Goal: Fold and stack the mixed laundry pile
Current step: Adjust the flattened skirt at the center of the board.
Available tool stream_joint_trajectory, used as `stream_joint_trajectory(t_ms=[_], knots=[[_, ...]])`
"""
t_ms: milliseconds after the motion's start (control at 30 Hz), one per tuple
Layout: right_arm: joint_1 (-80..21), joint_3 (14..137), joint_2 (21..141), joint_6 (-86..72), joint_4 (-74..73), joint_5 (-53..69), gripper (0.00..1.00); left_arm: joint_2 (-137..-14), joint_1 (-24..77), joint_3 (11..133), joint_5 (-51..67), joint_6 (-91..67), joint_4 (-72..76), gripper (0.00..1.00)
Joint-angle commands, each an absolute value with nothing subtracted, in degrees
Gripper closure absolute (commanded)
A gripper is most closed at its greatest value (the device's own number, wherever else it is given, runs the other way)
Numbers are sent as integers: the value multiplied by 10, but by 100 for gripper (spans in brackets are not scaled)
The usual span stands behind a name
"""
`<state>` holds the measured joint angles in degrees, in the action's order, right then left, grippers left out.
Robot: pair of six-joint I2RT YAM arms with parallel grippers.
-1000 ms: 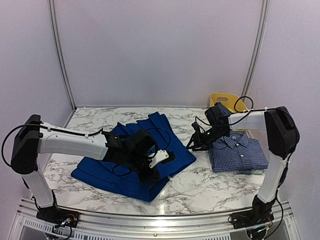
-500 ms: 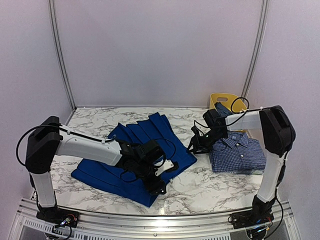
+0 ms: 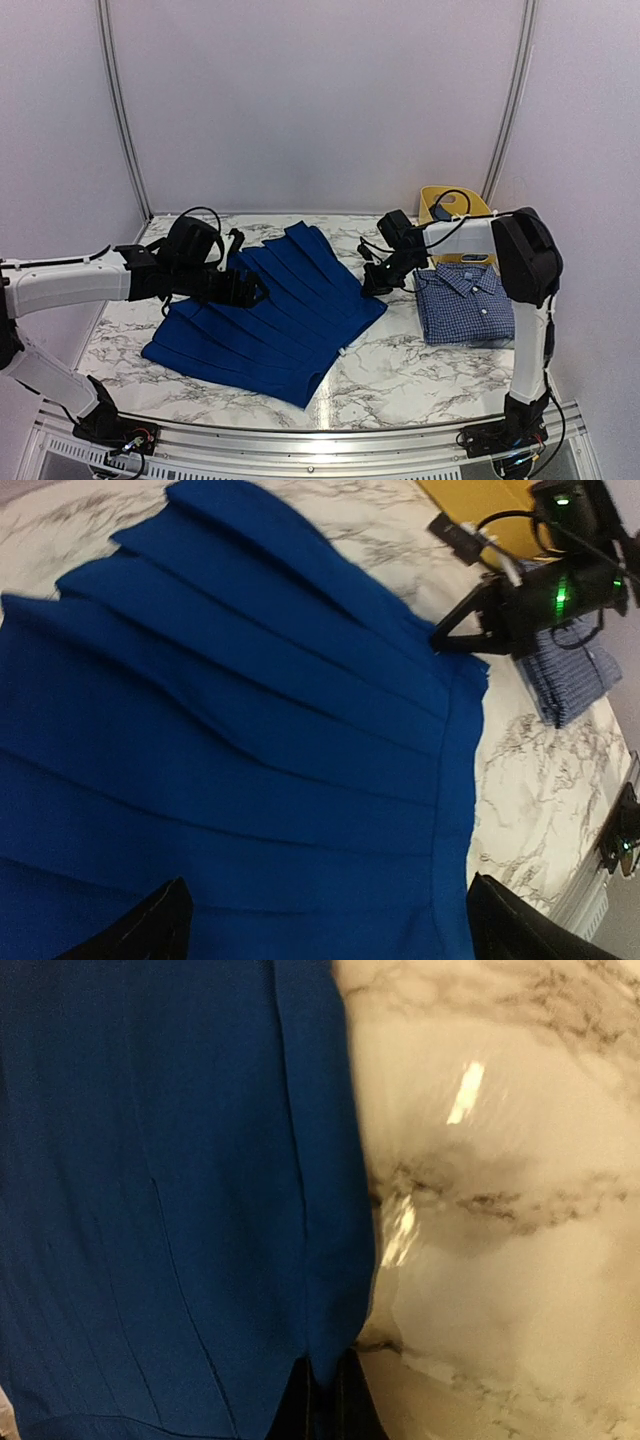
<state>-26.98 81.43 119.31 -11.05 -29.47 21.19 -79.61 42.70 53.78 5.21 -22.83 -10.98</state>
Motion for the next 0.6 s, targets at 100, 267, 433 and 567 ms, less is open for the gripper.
stream_joint_trajectory(t_ms=[100,267,433,567], knots=[[-272,967,1311,-103,-307,-51,100,-781,394,452,15,-325,-118,1],[-271,1209,1411,-94,-364,-65,71,-833,402,438,14,-334,-118,1],[-273,1294,1386,-78,-399,17,56,-933,420,470,22,-335,-123,1],[-278,1176,1283,-84,-366,106,54,-948,425,495,6,-346,-126,1]])
